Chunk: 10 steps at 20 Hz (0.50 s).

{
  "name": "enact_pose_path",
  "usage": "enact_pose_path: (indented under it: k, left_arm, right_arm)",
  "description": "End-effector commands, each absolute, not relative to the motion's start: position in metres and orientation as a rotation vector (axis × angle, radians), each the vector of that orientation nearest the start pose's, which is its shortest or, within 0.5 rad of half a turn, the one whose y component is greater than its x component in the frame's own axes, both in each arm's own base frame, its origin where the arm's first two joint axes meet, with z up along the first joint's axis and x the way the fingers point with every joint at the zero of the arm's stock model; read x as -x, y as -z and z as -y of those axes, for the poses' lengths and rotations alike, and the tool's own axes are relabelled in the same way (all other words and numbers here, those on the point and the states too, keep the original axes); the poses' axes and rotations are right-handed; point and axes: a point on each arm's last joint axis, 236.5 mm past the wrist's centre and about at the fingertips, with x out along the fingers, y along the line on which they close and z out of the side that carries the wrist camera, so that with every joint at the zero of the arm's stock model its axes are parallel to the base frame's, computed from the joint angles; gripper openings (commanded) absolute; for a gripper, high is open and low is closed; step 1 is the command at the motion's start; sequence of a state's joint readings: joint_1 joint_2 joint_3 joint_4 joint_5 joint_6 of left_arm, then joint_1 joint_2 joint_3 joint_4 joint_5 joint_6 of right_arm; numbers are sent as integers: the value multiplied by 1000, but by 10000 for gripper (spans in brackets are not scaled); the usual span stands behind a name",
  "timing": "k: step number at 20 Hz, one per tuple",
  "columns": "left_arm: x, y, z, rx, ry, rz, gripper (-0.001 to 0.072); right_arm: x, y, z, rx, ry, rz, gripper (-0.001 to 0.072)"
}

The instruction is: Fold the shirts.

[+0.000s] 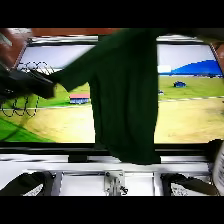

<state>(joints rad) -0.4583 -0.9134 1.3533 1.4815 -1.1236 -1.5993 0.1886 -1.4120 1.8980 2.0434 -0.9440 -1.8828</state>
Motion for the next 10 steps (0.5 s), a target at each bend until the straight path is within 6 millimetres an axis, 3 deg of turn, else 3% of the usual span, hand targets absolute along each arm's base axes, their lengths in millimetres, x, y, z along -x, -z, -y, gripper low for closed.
enact_pose_path:
  k: [1, 3, 5, 6, 7, 9, 10]
  left_arm:
    - [-311, -110, 169, -35, 384, -1036, 36]
    - [-298, -68, 177, 62, 356, -1145, 36]
    - [-294, -47, 192, 145, 381, -1181, 35]
    - [-294, -42, 200, 183, 393, -1182, 36]
    - [-296, -41, 203, 199, 398, -1180, 36]
    - [-298, -43, 203, 199, 400, -1169, 36]
    - [-299, -46, 204, 194, 407, -1161, 36]
  right_arm:
    - [-545, -193, -209, -292, -545, -688, 68]
    - [-542, -124, -225, -431, -542, -909, 75]
    - [-524, -71, -235, -484, -554, -1112, 86]
    - [-514, -57, -236, -476, -564, -1178, 267]
    - [-503, -51, -235, -454, -581, -1226, 546]
    - [-481, -60, -217, -382, -629, -1281, 567]
    - [-467, -70, -197, -317, -643, -1301, 567]
